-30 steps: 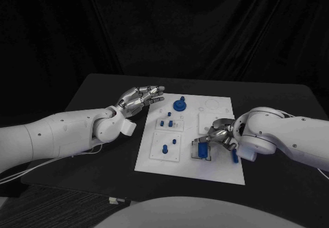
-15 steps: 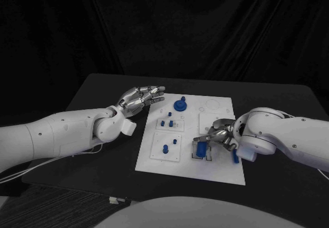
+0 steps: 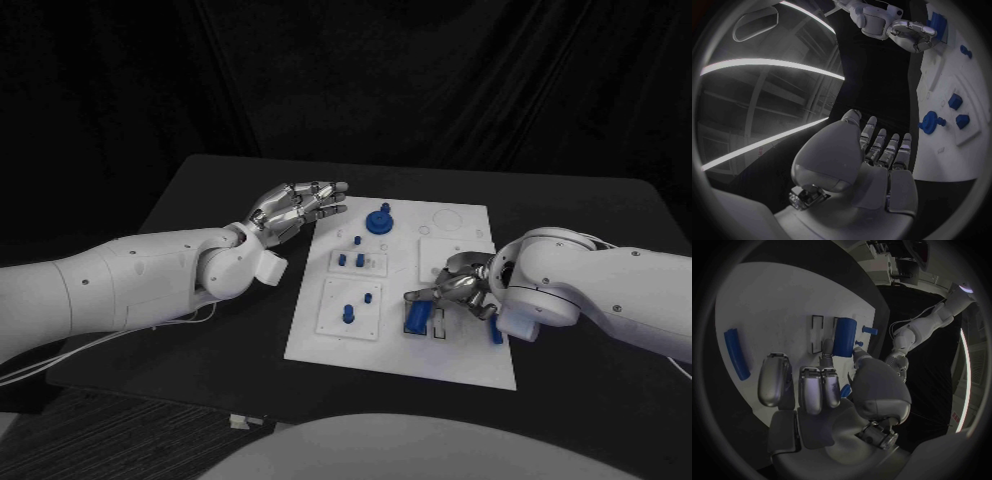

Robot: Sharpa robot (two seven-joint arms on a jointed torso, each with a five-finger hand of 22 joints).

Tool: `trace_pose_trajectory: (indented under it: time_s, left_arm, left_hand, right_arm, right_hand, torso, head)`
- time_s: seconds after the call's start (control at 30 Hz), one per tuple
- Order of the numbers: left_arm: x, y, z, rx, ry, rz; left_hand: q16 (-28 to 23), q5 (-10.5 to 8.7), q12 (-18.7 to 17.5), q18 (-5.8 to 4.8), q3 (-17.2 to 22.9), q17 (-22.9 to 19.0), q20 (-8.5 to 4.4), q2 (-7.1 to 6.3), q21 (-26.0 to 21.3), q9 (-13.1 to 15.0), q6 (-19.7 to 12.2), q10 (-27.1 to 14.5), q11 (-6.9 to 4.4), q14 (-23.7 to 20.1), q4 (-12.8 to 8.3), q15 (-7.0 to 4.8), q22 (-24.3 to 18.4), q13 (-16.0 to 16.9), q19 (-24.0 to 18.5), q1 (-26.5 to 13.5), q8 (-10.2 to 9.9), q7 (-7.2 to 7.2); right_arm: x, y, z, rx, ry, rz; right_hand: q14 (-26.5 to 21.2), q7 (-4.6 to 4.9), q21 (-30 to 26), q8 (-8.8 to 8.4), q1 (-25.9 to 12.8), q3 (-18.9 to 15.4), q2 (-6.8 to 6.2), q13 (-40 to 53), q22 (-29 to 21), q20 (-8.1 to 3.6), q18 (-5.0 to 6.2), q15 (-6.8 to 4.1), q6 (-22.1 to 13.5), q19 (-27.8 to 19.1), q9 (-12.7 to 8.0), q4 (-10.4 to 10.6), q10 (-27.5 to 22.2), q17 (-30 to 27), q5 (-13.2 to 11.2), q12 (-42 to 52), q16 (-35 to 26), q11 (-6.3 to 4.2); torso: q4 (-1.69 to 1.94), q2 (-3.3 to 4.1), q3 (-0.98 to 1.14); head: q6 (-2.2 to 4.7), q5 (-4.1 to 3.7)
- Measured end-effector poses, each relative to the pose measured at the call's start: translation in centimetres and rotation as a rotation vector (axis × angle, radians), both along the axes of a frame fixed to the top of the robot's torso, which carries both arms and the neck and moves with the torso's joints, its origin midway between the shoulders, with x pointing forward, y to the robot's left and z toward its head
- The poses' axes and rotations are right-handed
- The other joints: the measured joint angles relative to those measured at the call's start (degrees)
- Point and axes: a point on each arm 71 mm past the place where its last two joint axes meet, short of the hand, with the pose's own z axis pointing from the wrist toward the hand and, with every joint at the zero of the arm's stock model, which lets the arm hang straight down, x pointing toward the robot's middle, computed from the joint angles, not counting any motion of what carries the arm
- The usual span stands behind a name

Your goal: Assemble the parts on the task board

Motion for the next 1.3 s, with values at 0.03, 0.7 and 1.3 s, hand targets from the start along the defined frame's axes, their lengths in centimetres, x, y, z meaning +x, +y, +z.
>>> trace_pose_trajectory:
  time_s: [0.03, 0.7, 1.3]
  left_arm:
    - [0.0, 0.0, 0.0, 0.000, 0.000, 0.000]
    - [0.0, 0.0, 0.0, 0.000, 0.004, -0.004]
    - [0.0, 0.0, -0.1, 0.001, 0.007, -0.006]
  left_hand:
    - [0.0, 0.00, 0.0, 0.00, 0.1, 0.0, 0.00, 0.00, 0.0, 0.0, 0.0, 0.0, 0.00, 0.0, -0.1, 0.00, 0.0, 0.0, 0.0, 0.0, 0.0, 0.00]
    - [0.0, 0.22, 0.0, 0.00, 0.3, 0.0, 0.00, 0.00, 0.0, 0.0, 0.0, 0.0, 0.00, 0.0, -0.3, 0.00, 0.0, 0.0, 0.0, 0.0, 0.0, 0.00]
    - [0.0, 0.22, 0.0, 0.00, 0.3, 0.0, 0.00, 0.00, 0.0, 0.0, 0.4, 0.0, 0.00, 0.0, -0.3, -0.01, -0.1, 0.0, 0.0, 0.0, 0.0, 0.01]
  right_arm:
    - [0.0, 0.0, 0.0, 0.000, 0.000, 0.001]
    - [-0.2, 0.3, 0.1, -0.017, -0.021, 0.033]
    - [-0.4, -2.1, 1.2, 0.025, -0.135, -0.044]
  right_hand:
    - [0.0, 0.00, 0.0, 0.00, 0.2, -0.2, -0.21, 0.0, 0.0, 0.00, 0.00, 0.00, 0.0, 0.0, 0.0, 0.1, 0.0, 0.0, -0.4, 0.0, 0.0, 0.00]
    - [0.0, 0.92, -0.6, -0.72, -4.3, -14.5, -6.17, 0.0, 0.0, 0.41, 0.00, 0.35, -1.8, 0.0, 0.0, 4.6, 0.0, 0.0, -3.5, 0.0, 0.0, 0.41]
    - [0.0, 0.45, -0.9, 5.18, -9.4, -15.8, 0.52, 0.0, 0.0, 0.41, 0.92, 0.35, -4.3, 0.0, 5.8, 4.2, 0.2, 0.0, -3.5, 0.0, 0.0, 0.56]
  torso:
    - [0.00, 0.00, 0.00]
    - [0.01, -0.01, 0.00]
    - [0.02, 0.01, 0.02]
  head:
    - [0.00, 0.02]
    - [0.00, 0.19]
    - [0.00, 0.55]
